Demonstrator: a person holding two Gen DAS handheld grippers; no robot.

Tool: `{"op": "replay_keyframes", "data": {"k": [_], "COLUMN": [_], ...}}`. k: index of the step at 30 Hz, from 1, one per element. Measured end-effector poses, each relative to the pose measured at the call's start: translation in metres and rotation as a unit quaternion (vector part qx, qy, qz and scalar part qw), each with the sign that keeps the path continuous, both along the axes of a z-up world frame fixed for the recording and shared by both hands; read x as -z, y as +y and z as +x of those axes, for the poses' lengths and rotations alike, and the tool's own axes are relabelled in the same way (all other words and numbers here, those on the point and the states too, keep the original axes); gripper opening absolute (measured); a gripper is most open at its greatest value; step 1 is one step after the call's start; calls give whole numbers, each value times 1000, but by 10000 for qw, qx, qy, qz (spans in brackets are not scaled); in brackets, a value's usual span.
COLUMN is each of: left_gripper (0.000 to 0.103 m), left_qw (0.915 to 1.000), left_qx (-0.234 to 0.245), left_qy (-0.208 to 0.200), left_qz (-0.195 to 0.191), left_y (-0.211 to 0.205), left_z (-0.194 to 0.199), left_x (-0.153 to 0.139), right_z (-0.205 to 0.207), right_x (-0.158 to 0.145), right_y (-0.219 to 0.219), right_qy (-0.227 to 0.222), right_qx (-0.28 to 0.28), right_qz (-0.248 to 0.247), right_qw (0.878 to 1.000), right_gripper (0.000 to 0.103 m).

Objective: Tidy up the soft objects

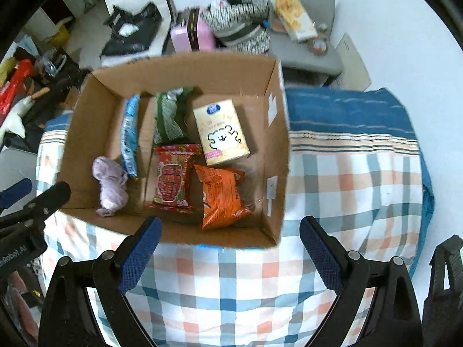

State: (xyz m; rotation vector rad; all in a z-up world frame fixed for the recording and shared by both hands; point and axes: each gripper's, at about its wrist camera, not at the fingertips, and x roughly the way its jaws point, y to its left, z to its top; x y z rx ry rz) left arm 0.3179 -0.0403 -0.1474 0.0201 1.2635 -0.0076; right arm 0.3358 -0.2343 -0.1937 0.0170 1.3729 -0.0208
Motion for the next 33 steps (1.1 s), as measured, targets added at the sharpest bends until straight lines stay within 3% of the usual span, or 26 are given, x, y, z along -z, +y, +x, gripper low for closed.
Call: {"op": "replay_keyframes", "data": {"k": [11,18,26,33], "left_gripper": [94,94,94,94], "left_qw": [9958,9922,9888,9865], "left_qx": [-71,-56,-51,-99], "left_qy": [-902,-1238,-1490,-1634], "left_qz": [140,115,57,94], "left_y": [5,0,-4,-4], "left_z": [-81,-127,-168,-189], "left_x": [-88,-131,-162,-177], "right_z": [-83,-133,-180,-206], "right_x": [-94,-148,-200,-225], "right_y": [1,-4,-7,-7], "right_qy": [-1011,-1460,-1848,-2031], "right_qx": [-35,-133,-239,-308], "right_qz": [201,256,289,267], "right_qw": [9947,9889,9821,9783], "right_gripper": [98,98,98,98]}}
